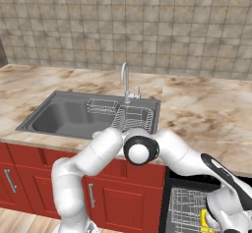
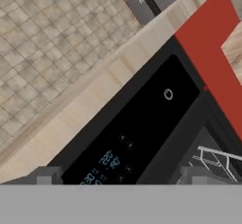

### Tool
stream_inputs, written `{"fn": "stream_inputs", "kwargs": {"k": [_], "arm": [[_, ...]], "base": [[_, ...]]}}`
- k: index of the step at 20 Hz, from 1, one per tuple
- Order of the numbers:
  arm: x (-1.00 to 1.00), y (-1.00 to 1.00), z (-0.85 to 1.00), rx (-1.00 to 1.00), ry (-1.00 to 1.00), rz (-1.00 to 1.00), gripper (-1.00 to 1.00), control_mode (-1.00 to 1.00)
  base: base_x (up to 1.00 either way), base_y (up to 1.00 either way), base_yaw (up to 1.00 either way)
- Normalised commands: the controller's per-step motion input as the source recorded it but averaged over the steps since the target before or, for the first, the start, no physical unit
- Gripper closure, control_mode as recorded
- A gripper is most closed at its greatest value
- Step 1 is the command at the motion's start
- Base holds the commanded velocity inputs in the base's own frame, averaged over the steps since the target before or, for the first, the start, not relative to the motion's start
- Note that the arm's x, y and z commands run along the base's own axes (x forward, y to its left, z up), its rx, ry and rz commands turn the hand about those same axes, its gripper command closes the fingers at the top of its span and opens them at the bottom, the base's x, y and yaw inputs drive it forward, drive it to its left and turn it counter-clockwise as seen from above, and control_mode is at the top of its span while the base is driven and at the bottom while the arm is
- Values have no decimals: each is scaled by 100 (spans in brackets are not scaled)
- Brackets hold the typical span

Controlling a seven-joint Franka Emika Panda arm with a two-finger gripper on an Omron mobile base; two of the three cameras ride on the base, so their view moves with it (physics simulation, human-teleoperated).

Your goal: Pick up the cup and bowl from the counter, place them in the dishwasher, and close the dishwasher door.

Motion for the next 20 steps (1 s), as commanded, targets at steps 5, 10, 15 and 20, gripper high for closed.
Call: {"fn": "stream_inputs", "kwargs": {"k": [5,10,15,20], "arm": [[-4,0,27,-4,0,0,-100,-100],[-36,0,13,3,0,0,-100,-100],[-54,0,6,18,0,-6,-100,-100],[-41,3,4,21,0,-9,-100,-100]], "base": [[0,0,0],[0,0,0],[0,0,0],[0,0,0]]}}
